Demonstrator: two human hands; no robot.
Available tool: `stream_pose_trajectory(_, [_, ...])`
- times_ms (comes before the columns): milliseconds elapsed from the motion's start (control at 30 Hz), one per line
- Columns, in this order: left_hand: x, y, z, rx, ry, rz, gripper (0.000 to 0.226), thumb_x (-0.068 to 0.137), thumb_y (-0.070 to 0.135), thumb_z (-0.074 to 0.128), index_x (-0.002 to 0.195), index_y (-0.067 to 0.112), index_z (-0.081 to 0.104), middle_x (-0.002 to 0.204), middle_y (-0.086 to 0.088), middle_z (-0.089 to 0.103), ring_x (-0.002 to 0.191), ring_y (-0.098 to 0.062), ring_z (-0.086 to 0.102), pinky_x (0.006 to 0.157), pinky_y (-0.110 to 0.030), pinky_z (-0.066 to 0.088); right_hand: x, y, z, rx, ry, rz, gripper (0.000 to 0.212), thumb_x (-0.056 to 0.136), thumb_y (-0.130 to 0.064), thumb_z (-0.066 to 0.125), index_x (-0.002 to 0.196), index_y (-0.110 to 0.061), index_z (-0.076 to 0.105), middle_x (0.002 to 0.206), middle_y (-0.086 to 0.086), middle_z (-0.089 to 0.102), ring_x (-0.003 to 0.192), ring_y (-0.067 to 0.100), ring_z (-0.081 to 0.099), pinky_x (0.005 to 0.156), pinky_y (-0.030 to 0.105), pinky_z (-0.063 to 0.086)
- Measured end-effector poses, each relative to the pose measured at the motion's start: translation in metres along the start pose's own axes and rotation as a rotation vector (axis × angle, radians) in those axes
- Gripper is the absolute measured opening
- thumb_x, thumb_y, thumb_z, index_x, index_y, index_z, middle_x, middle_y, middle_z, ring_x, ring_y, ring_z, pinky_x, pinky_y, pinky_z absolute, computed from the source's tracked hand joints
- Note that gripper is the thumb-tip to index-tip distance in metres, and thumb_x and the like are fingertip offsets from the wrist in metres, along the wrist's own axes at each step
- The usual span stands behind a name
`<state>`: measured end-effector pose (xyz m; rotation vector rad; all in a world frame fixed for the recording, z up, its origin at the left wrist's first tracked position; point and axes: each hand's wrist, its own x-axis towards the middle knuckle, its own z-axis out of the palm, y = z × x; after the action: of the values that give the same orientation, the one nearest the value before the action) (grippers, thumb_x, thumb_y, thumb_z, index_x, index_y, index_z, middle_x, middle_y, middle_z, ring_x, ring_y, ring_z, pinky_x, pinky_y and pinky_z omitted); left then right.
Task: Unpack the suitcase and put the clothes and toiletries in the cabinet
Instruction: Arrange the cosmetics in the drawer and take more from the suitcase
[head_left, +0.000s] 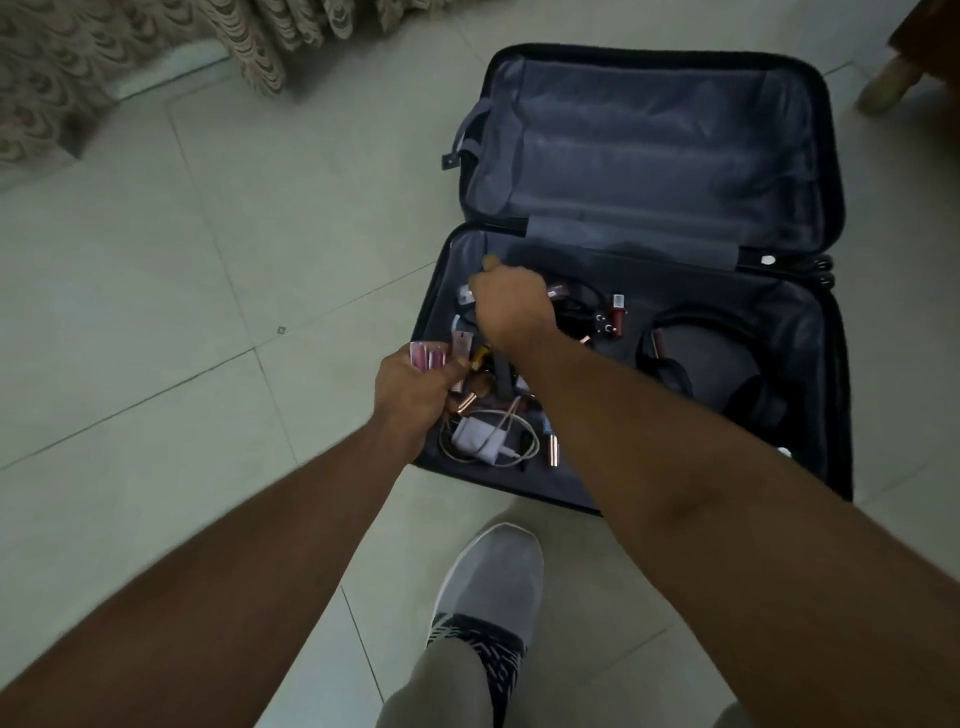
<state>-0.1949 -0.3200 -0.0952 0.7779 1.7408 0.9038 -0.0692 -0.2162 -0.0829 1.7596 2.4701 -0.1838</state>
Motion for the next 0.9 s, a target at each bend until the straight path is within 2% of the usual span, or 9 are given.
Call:
stream_pose_trajectory(67, [0.001, -0.001, -0.005, 0.007, -0.003, -0.011, 0.015, 0.081, 0.022, 0.087, 0.089, 0.014, 0.077, 0.067, -0.009, 0.07, 0.05, -0.016, 0.06, 0.054, -0.03, 0.051, 0.014, -0.002, 0.003, -0.038, -0.033, -0.026, 0.03, 0.1, -0.012, 0.056, 0.129, -0.011, 0.064, 0.135, 0.012, 0.06, 0.111, 0.033, 0.067, 0.085, 0.043, 0.054])
stream_pose_trajectory(233, [0.004, -0.006, -0.005, 0.009, -0.017, -0.016, 0.011, 0.08, 0.016, 0.084, 0.089, 0.018, 0.076, 0.066, -0.007, 0.07, 0.052, -0.017, 0.061, 0.056, -0.031, 0.052, 0.035, 0.0, 0.006, -0.03, -0.135, -0.03, 0.03, 0.101, -0.014, 0.056, 0.13, -0.013, 0.063, 0.131, 0.014, 0.064, 0.117, 0.033, 0.065, 0.09, 0.044, 0.054])
stream_pose_trajectory(400, [0.002, 0.001, 0.002, 0.007, 0.048, -0.058, 0.011, 0.081, 0.016, 0.085, 0.085, 0.016, 0.074, 0.069, -0.008, 0.07, 0.055, -0.018, 0.062, 0.052, -0.028, 0.053, 0.032, 0.01, 0.005, 0.159, 0.004, -0.007, 0.027, 0.095, -0.02, 0.066, 0.121, -0.016, 0.07, 0.127, 0.009, 0.063, 0.11, 0.032, 0.065, 0.088, 0.041, 0.055])
stream_pose_trajectory(533, [-0.021, 0.026, 0.004, -0.004, 0.046, -0.137, 0.029, 0.067, 0.024, 0.092, 0.085, 0.009, 0.075, 0.066, -0.007, 0.069, 0.05, -0.017, 0.058, 0.05, -0.029, 0.051, -0.02, 0.02, -0.007, 0.623, 0.151, 0.086, 0.009, 0.08, -0.027, 0.074, 0.087, -0.022, 0.073, 0.091, 0.003, 0.068, 0.083, 0.027, 0.066, 0.07, 0.037, 0.052])
stream_pose_trajectory(600, [-0.043, 0.049, 0.002, -0.002, -0.006, -0.159, 0.029, 0.07, 0.018, 0.093, 0.09, 0.006, 0.077, 0.07, -0.012, 0.073, 0.052, -0.018, 0.062, 0.05, -0.03, 0.051, -0.06, 0.026, -0.025, 0.903, 0.102, 0.241, 0.008, 0.074, -0.029, 0.078, 0.079, -0.027, 0.073, 0.082, -0.005, 0.072, 0.078, 0.019, 0.068, 0.073, 0.04, 0.058])
stream_pose_trajectory(700, [-0.092, 0.095, -0.001, -0.002, -0.067, -0.196, 0.034, 0.067, 0.019, 0.097, 0.093, 0.008, 0.078, 0.082, -0.018, 0.077, 0.063, -0.027, 0.069, 0.06, -0.042, 0.061, -0.125, 0.032, -0.067, 1.293, 0.038, 0.484, 0.011, 0.075, -0.02, 0.086, 0.08, -0.016, 0.077, 0.077, -0.002, 0.077, 0.074, 0.018, 0.073, 0.074, 0.044, 0.063])
stream_pose_trajectory(767, [-0.141, 0.135, -0.002, 0.003, -0.118, -0.202, 0.03, 0.071, 0.014, 0.095, 0.093, 0.007, 0.076, 0.07, -0.012, 0.073, 0.049, -0.018, 0.062, 0.048, -0.03, 0.055, -0.171, 0.033, -0.116, 1.44, 0.046, 0.637, 0.014, 0.077, -0.014, 0.089, 0.078, -0.011, 0.076, 0.069, -0.001, 0.075, 0.062, 0.013, 0.068, 0.06, 0.037, 0.061])
stream_pose_trajectory(833, [-0.198, 0.184, -0.006, 0.015, -0.199, -0.206, 0.02, 0.079, 0.009, 0.088, 0.094, 0.006, 0.075, 0.06, -0.006, 0.067, 0.038, -0.01, 0.053, 0.039, -0.02, 0.042, -0.221, 0.034, -0.179, 1.559, 0.04, 0.761, 0.018, 0.078, -0.012, 0.09, 0.079, -0.003, 0.075, 0.057, -0.002, 0.066, 0.048, 0.01, 0.057, 0.047, 0.026, 0.047])
stream_pose_trajectory(900, [-0.262, 0.235, -0.018, 0.051, -0.289, -0.215, 0.017, 0.082, 0.007, 0.085, 0.095, 0.007, 0.074, 0.063, -0.007, 0.068, 0.036, -0.009, 0.051, 0.037, -0.017, 0.036, -0.277, 0.036, -0.252, 1.675, 0.035, 0.846, 0.023, 0.079, -0.013, 0.09, 0.079, 0.002, 0.072, 0.053, 0.002, 0.058, 0.042, 0.013, 0.046, 0.043, 0.024, 0.036])
